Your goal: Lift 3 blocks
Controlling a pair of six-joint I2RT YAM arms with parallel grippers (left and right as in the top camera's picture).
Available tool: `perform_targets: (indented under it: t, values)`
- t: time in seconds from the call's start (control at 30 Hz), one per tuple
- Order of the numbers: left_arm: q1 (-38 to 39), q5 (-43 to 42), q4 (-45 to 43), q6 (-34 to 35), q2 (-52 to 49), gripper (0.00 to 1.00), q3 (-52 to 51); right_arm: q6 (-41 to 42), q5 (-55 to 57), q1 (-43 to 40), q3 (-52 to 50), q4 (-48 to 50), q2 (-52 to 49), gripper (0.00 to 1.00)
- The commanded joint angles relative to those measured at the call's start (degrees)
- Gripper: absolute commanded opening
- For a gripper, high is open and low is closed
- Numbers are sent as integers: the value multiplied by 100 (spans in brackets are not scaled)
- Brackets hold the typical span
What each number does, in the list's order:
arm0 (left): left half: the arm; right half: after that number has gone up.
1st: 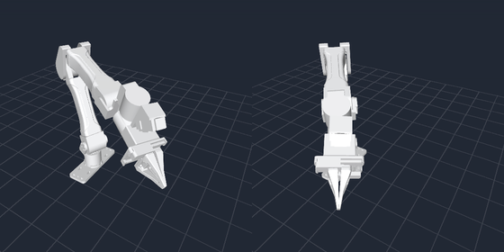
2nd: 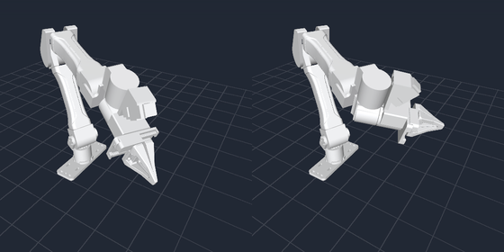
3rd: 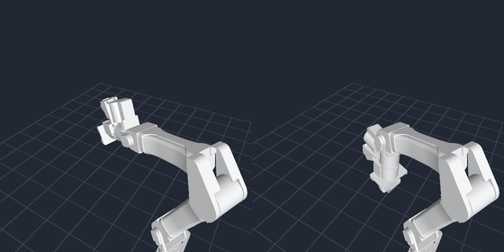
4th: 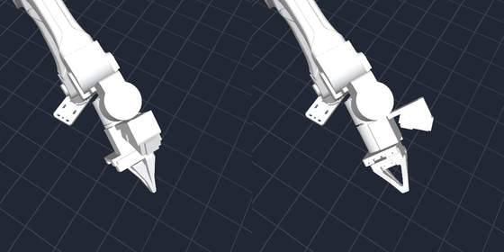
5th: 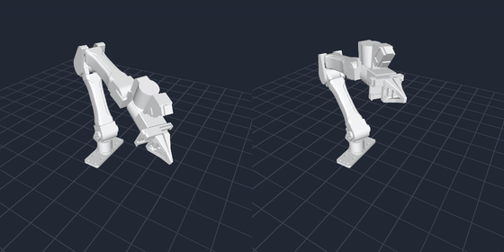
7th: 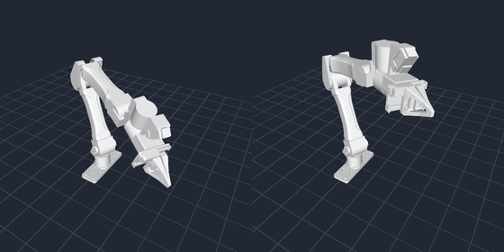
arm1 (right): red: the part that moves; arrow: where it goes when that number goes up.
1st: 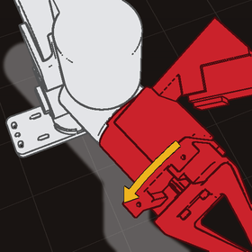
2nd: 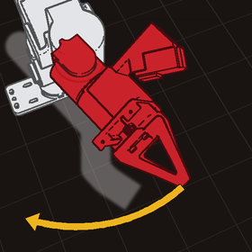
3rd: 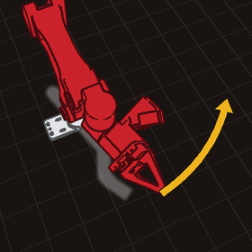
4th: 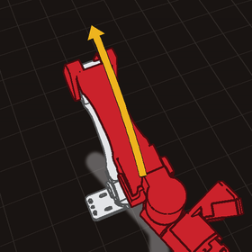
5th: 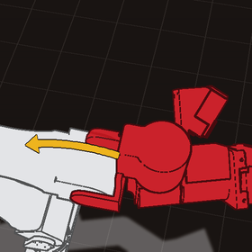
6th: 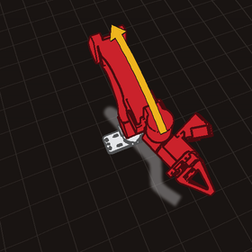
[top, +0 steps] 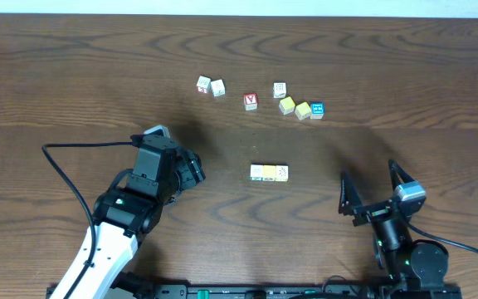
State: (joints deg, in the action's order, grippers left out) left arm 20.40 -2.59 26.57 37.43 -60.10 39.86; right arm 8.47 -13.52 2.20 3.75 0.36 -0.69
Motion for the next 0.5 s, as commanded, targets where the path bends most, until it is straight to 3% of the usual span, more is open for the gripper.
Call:
perform_targets:
  t: [0.0,0.47]
  values:
    - [-24,94,-2,-79,17,76,55,-87,11,-146,-271,170,37,99]
    - [-24,94,0,-79,17,75,55,-160,789,-146,-345,28,37,99]
